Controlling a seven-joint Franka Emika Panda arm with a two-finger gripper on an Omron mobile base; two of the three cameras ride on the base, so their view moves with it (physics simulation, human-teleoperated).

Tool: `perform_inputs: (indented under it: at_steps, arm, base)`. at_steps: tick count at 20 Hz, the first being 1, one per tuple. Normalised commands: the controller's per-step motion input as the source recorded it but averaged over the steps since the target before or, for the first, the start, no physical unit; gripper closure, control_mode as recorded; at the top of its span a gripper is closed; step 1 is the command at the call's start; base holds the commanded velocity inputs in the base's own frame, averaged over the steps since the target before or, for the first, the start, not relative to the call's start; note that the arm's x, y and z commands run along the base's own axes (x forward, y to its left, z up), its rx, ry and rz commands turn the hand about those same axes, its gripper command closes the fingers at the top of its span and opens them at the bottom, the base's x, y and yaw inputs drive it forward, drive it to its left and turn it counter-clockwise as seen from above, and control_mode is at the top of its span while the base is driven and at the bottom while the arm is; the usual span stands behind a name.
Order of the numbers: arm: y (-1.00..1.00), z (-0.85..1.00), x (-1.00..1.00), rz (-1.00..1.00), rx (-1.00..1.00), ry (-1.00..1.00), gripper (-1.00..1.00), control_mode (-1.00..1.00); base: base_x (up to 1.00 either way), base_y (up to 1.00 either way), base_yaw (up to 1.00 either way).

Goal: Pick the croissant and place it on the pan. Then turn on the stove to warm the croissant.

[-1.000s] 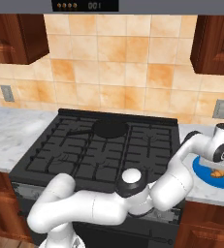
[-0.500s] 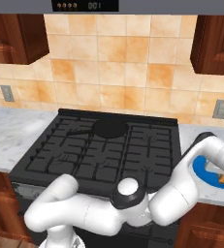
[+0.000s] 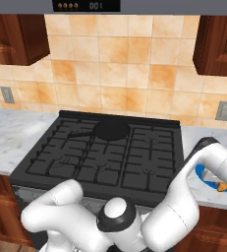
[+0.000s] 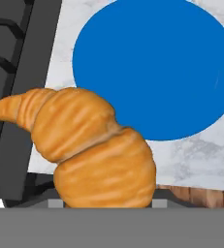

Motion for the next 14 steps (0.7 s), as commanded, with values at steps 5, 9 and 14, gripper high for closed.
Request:
perform_inputs:
  at_steps: [5, 9, 14]
  arm:
    - [0.68, 0.30, -0.37, 0.23, -0.09, -0.03, 1.00, -1.00]
    - [0.87, 0.32, -0.05, 0.18, -0.12, 0.00, 1.00, -1.00]
    - [0.82, 0.19, 0.00, 0.16, -0.09, -0.05, 1.00, -1.00]
  base:
    - [0.00, 0.00, 0.00]
    - [0.00, 0.00, 0.00]
    - [0.00, 0.00, 0.00]
